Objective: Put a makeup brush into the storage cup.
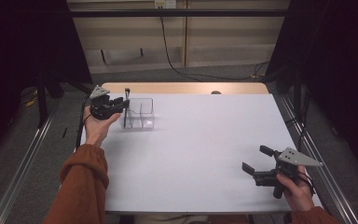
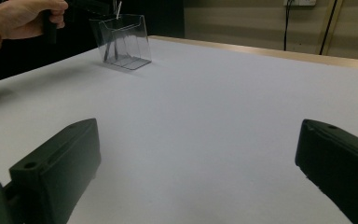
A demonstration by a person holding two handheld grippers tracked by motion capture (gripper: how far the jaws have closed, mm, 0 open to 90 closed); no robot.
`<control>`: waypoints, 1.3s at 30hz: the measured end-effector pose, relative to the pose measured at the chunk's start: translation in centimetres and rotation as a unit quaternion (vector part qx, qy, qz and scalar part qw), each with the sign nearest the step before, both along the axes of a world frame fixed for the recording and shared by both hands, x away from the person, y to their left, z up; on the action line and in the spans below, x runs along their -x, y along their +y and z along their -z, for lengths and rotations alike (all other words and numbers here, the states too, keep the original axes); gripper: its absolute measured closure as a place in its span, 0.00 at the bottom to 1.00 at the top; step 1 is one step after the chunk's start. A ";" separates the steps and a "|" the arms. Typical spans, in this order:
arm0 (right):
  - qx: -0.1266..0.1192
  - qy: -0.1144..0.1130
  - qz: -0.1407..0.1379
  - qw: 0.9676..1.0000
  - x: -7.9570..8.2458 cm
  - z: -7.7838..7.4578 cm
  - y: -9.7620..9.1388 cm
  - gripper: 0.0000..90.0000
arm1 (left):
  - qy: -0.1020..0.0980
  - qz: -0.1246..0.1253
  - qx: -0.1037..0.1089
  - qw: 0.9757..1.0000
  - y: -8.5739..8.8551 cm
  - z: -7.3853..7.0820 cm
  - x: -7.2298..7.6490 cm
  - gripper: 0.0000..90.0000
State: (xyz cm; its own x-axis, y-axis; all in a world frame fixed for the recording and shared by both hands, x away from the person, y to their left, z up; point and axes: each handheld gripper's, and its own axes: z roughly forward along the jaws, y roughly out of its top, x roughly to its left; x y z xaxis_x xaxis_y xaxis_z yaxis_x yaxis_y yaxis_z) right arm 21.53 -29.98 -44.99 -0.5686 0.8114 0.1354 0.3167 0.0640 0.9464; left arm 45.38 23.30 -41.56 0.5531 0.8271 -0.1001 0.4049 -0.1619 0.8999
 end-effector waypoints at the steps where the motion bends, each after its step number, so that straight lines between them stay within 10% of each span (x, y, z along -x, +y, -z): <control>1: -0.002 0.000 0.001 1.000 0.0 0.0 0.0 0.00 | 0.001 0.001 0.001 1.000 0.0 0.0 0.0 0.66; 18: -0.001 0.003 0.009 1.000 -0.3 0.1 -0.3 0.00 | -0.001 0.005 0.014 1.000 -0.2 -1.1 1.0 0.15; 33: 0.000 -0.001 0.022 1.000 -0.1 0.0 -0.5 0.00 | -0.021 0.055 0.047 0.997 0.8 -2.0 3.4 0.04; 39: 0.001 0.000 0.020 1.000 -0.1 0.0 -0.3 0.00 | -0.041 0.047 0.029 0.998 1.2 -1.8 4.5 0.03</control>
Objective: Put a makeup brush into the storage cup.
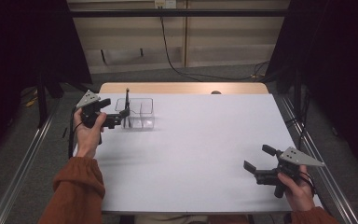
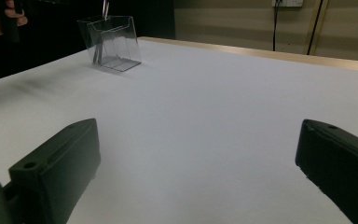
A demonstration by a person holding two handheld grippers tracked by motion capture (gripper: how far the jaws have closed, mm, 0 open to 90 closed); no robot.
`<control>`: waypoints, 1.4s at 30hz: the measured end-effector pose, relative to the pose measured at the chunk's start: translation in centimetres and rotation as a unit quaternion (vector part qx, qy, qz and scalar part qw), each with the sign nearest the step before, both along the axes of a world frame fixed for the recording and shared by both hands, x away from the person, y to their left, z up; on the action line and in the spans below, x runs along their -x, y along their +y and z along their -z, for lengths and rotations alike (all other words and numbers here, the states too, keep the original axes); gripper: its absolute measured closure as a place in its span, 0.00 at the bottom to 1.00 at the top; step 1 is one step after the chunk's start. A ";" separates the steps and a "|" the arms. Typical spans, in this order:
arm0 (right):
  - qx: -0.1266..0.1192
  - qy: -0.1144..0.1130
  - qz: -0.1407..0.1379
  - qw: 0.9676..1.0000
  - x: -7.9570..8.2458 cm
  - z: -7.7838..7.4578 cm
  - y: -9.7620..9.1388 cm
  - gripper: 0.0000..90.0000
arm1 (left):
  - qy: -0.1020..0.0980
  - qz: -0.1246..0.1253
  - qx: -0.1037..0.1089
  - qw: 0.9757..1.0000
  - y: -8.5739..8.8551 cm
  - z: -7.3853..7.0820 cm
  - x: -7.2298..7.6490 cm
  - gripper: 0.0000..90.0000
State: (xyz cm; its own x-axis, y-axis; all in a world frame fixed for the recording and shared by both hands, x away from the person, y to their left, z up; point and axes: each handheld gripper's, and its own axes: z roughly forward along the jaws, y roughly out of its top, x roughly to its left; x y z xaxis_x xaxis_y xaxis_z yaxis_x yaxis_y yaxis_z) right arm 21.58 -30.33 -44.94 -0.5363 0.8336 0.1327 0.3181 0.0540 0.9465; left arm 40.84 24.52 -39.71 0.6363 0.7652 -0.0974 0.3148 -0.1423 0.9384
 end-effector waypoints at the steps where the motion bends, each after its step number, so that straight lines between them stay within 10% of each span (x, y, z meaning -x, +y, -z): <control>1: 0.000 0.000 0.001 1.000 0.0 0.0 0.0 0.00 | -0.006 0.004 -0.009 1.000 0.1 0.0 0.2 0.04; 15: 0.001 0.000 0.002 1.000 0.0 0.0 0.0 0.00 | -0.051 0.005 0.004 0.999 0.5 -0.5 3.3 0.03; 42: -0.002 0.003 0.000 1.000 -0.1 0.0 0.1 0.00 | -0.031 0.005 0.010 0.999 0.4 1.4 9.6 0.03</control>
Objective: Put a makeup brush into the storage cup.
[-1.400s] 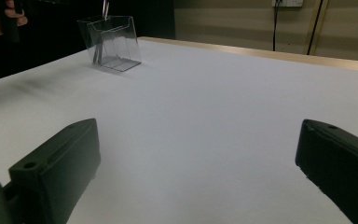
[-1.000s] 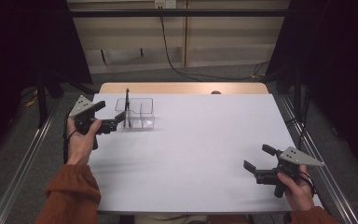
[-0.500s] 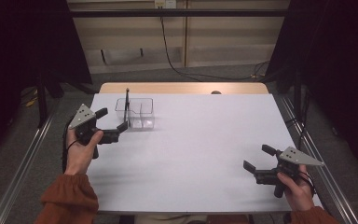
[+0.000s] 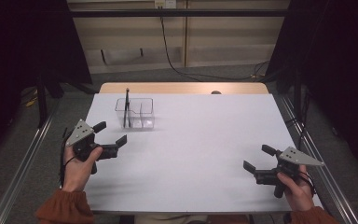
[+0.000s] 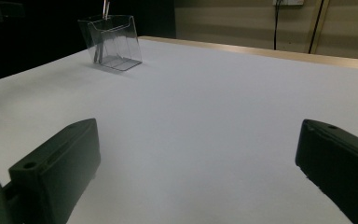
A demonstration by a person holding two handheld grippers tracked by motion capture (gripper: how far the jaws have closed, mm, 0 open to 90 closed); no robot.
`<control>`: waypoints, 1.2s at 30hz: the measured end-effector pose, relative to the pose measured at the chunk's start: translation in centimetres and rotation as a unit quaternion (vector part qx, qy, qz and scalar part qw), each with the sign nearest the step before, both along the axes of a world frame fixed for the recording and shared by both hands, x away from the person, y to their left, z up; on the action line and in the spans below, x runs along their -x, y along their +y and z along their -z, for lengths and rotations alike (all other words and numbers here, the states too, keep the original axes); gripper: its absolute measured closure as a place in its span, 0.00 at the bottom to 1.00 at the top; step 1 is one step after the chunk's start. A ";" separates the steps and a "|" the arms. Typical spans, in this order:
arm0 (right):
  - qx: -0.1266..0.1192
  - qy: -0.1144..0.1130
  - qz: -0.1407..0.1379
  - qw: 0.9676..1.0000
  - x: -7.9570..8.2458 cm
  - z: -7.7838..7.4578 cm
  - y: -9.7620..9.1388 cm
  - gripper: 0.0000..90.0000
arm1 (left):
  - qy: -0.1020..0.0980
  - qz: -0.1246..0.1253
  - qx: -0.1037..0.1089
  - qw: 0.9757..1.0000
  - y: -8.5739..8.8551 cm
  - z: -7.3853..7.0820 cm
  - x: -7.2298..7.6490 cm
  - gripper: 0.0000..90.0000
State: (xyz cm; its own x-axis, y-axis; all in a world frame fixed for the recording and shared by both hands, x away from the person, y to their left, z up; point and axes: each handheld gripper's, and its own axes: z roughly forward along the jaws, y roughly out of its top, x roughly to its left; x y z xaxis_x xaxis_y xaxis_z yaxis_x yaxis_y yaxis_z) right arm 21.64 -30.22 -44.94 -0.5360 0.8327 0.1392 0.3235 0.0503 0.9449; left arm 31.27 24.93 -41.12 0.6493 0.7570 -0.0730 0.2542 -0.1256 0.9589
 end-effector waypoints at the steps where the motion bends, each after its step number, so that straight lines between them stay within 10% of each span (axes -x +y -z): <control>1: 0.000 -0.001 -0.001 1.000 0.0 0.0 0.0 0.00 | 0.002 0.001 0.001 1.000 0.0 0.2 0.2 0.03; 36: 0.007 -0.002 -0.004 1.000 0.2 0.0 0.0 0.00 | 0.012 -0.017 0.006 1.000 0.8 3.4 5.4 0.03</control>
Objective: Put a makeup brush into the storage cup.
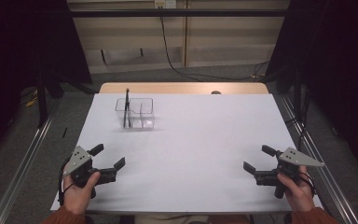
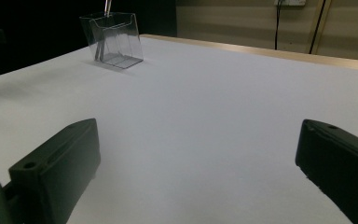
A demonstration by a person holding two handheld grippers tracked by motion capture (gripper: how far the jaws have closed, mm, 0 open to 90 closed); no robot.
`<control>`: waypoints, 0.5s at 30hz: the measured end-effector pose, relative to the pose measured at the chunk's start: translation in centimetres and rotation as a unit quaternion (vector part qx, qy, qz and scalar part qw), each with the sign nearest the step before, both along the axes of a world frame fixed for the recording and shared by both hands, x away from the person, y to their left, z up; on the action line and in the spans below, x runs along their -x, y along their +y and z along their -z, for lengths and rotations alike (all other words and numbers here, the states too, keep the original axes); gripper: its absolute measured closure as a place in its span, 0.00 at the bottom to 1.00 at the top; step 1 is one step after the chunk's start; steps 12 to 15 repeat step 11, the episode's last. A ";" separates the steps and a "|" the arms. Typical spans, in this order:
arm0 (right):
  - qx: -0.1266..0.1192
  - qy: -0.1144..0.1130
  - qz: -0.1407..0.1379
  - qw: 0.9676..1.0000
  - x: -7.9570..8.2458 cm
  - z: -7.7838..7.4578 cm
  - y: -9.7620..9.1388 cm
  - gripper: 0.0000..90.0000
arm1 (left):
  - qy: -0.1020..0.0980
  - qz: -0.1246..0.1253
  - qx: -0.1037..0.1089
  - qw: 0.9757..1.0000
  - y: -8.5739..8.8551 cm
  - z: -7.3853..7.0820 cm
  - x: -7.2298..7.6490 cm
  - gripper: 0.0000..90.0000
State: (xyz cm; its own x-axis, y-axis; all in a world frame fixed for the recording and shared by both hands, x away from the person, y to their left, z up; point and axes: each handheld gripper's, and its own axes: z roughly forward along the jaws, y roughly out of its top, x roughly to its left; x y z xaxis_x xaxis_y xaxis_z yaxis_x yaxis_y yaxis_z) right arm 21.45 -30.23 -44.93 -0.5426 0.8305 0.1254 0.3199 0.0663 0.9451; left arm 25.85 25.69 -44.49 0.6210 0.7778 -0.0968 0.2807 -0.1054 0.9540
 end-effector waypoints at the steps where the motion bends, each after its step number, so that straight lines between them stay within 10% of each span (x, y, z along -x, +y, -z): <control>1: 0.000 -0.001 0.000 1.000 0.0 0.0 0.0 0.00 | 0.000 -0.001 0.000 1.000 0.0 0.0 0.0 0.03; 15: 0.003 0.003 -0.001 1.000 -0.1 0.1 0.0 0.00 | 0.005 -0.002 -0.001 1.000 0.2 0.0 -0.4 0.03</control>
